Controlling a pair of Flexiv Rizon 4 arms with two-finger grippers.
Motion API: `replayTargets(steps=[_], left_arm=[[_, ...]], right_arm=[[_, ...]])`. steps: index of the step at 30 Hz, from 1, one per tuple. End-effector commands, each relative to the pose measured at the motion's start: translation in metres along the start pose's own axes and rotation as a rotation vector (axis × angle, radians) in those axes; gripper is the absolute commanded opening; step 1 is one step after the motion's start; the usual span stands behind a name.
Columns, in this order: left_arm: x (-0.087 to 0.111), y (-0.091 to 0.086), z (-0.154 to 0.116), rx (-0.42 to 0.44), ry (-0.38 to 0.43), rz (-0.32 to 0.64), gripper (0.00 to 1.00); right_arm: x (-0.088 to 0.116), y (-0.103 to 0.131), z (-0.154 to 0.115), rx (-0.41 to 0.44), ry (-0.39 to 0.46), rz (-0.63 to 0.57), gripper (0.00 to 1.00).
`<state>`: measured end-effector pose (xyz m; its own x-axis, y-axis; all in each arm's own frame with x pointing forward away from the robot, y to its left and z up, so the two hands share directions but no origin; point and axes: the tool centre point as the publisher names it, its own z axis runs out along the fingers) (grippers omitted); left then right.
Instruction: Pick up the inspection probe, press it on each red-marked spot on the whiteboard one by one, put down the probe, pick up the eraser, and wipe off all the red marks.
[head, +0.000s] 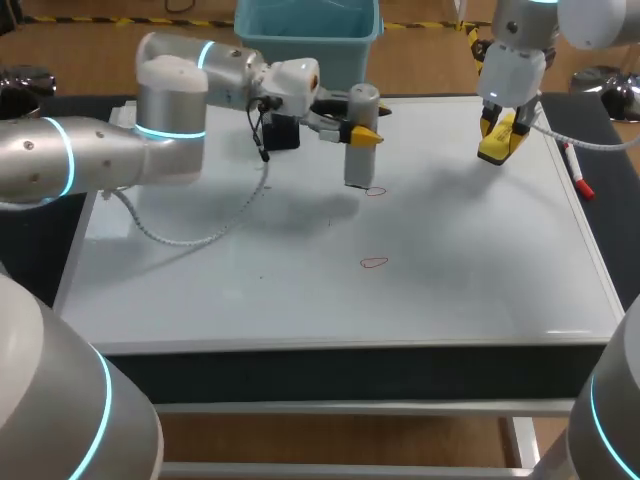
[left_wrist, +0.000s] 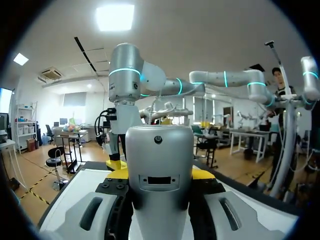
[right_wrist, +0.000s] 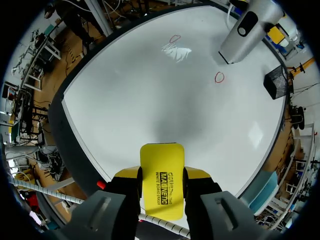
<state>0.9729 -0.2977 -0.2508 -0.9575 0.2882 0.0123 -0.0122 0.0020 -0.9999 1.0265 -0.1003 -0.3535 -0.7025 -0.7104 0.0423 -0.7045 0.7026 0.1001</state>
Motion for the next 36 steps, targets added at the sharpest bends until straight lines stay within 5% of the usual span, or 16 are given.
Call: replayTargets(steps=[1,36], left_arm=[[-0.009,0.008,0.011,0.014,0.019,0.000,0.00],[-0.022,0.035,0.022,0.048,0.063,0.001,0.00]], right_arm=[[0.001,0.000,-0.001,0.002,0.002,-0.002,0.00],[0.001,0.000,-0.001,0.002,0.002,-0.002,0.00]])
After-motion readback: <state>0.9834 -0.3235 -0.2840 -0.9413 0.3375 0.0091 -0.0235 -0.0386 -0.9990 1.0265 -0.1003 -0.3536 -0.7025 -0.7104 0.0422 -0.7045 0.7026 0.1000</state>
